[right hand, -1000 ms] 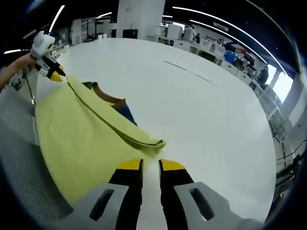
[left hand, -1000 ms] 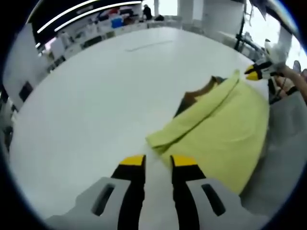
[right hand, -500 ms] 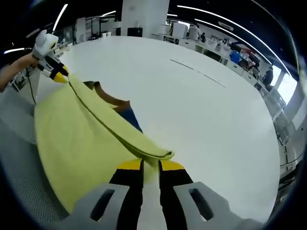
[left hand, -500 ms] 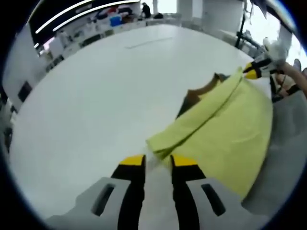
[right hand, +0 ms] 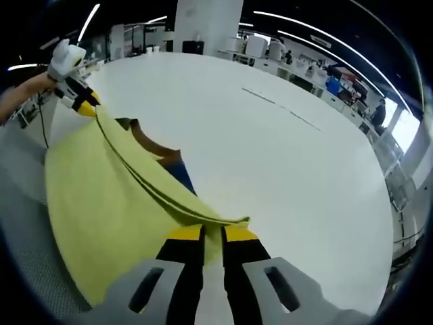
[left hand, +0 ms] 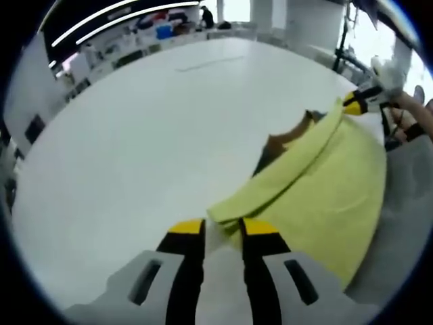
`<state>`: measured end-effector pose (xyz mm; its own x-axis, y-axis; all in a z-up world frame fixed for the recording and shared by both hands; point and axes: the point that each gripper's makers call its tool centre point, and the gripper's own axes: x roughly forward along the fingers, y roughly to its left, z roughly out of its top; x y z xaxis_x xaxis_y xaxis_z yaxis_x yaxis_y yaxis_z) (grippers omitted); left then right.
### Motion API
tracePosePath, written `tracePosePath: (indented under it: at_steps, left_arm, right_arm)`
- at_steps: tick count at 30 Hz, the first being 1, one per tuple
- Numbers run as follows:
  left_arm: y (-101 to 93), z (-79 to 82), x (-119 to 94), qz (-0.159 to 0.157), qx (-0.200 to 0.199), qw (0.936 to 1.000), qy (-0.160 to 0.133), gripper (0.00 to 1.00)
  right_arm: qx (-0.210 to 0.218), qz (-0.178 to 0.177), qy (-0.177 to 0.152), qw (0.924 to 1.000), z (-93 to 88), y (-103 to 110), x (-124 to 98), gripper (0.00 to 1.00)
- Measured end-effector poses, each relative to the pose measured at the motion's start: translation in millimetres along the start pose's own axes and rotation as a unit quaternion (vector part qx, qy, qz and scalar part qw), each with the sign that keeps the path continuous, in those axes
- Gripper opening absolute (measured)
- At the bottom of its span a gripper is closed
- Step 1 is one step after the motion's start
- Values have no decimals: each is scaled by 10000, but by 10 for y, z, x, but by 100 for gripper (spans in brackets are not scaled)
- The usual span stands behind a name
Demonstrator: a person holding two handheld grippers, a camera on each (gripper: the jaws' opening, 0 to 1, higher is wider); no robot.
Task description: Fold the garment on the visible template until the final outline fits inside the template.
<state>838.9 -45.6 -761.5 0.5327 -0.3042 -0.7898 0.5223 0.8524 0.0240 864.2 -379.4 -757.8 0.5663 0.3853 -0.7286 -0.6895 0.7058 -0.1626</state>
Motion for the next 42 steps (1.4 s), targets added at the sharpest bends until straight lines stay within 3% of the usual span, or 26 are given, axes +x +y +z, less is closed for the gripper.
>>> tracePosePath:
  at_steps: [21, 25, 34, 42]
  left_arm:
    - [115, 228, 101, 116, 81, 9997, -211, 16]
    - [126, 217, 151, 115, 98, 9997, -180, 16]
    - [177, 274, 155, 178, 78, 9995, -257, 15]
    - [184, 271, 160, 184, 66, 9995, -255, 15]
  right_arm:
    - [133, 23, -111, 9998, 119, -73, 142, 11]
    - [558, 237, -369, 9975, 207, -16, 162, 12]
    - [530, 44, -243, 9983, 138, -139, 190, 12]
    - [586, 72, -191, 9981, 97, -115, 196, 12]
